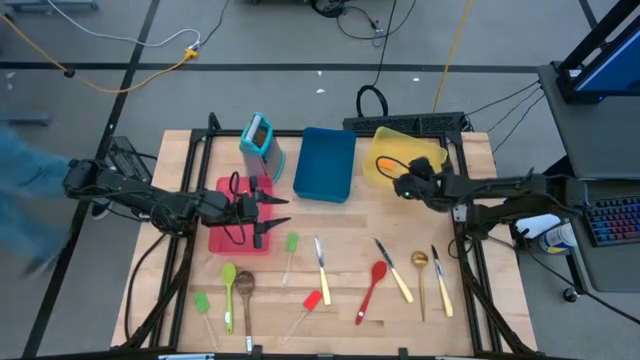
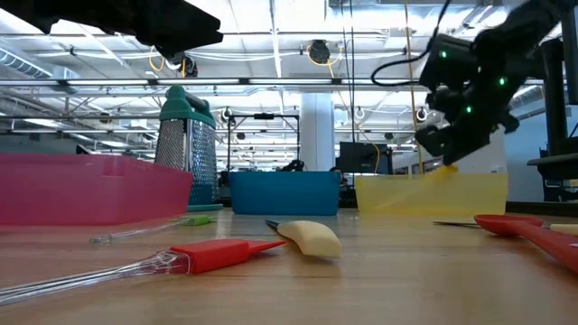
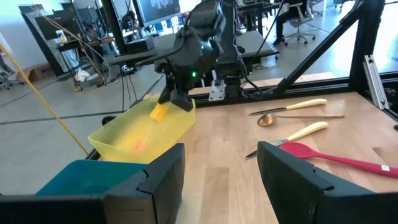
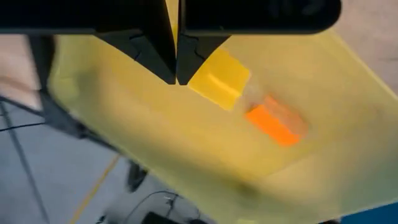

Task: Pick & Place Kitchen Items
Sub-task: Put the yellow spatula into the yellow bin

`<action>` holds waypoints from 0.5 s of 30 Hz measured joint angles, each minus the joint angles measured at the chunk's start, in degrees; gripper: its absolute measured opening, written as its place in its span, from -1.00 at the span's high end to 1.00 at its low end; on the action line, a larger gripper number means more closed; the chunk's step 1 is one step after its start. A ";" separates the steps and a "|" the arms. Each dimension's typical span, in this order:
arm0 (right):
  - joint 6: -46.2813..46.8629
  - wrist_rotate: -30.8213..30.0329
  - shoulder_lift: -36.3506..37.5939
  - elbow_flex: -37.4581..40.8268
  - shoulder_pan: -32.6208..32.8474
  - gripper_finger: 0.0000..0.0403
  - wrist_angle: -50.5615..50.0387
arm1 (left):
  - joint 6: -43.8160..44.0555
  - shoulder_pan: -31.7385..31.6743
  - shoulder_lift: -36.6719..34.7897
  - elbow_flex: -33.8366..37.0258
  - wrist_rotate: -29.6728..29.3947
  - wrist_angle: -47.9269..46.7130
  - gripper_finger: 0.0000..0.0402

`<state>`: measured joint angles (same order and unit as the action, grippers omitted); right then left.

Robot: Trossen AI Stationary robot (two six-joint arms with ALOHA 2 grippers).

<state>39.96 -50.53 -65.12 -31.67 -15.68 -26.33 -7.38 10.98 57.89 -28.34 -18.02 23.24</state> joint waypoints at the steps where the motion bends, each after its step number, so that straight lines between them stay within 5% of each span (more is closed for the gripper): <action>1: -1.10 1.22 0.00 1.53 -0.52 1.00 3.26 | 0.00 0.00 0.00 0.00 0.00 -0.01 -0.03; 7: -4.83 5.73 0.00 8.48 -3.00 1.00 15.79 | 0.00 -0.02 0.00 0.00 0.00 0.04 -0.03; 15: -7.22 5.92 0.17 11.53 -3.77 1.00 18.71 | -0.01 -0.02 0.00 0.00 0.00 0.07 -0.03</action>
<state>32.74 -44.61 -64.95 -20.14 -19.44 -7.62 -7.39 10.96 57.89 -28.34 -18.02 23.31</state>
